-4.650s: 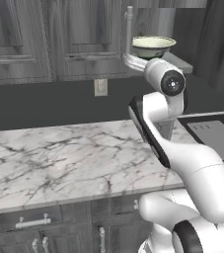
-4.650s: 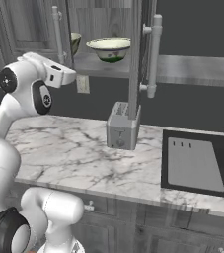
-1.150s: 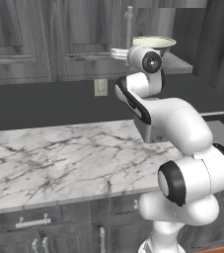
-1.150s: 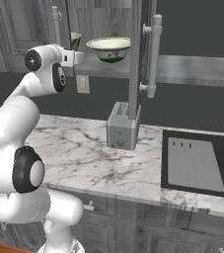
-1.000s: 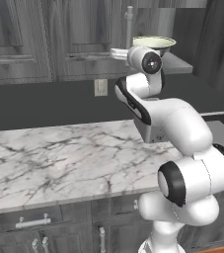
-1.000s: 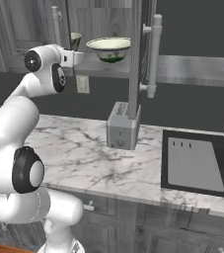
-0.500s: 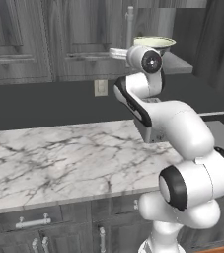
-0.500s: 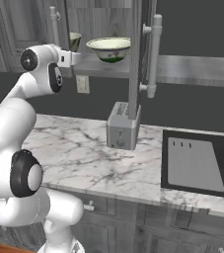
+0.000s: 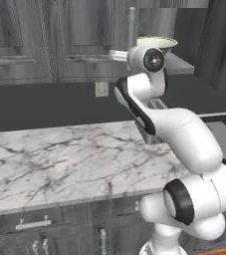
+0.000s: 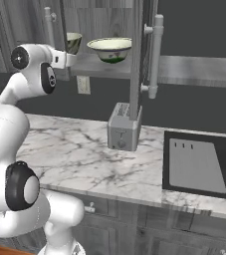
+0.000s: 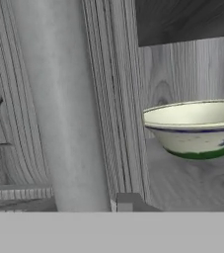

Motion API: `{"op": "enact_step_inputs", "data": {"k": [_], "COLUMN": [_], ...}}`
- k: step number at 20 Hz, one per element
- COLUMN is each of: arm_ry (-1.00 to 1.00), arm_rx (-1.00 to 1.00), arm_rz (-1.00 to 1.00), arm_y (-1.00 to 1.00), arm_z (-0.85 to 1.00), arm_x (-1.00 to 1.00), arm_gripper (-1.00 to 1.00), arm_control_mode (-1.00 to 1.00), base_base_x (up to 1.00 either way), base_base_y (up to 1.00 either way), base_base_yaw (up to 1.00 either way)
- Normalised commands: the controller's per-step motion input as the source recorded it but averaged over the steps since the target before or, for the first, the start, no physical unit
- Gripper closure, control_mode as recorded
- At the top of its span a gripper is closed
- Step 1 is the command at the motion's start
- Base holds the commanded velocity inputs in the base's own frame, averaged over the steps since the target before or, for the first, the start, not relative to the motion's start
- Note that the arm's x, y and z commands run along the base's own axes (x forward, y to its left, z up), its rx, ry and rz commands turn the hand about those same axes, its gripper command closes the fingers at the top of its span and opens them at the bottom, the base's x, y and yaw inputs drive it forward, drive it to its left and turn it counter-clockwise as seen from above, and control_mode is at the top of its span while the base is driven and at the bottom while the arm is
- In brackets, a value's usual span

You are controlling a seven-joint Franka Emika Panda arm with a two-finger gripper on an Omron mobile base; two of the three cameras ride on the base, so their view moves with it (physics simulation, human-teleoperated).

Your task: Move the bowls from the cabinet to the plates on the dining table.

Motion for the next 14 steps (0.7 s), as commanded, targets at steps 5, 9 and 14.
{"op": "enact_step_inputs", "data": {"k": [5,9,14], "arm_ry": [-0.01,0.00,0.00], "arm_rx": [-0.02,-0.02,0.00], "arm_rz": [-0.01,-0.03,-0.04], "arm_y": [0.00,0.09,0.23], "arm_z": [0.31,0.38,0.50], "arm_x": [-0.54,-0.61,-0.64], "arm_gripper": [1.00,1.00,1.00], "arm_control_mode": [-1.00,-1.00,-1.00], "base_base_x": [0.00,0.00,0.00], "base_base_y": [0.00,0.00,0.00], "base_base_yaw": [0.00,0.00,0.00]}}
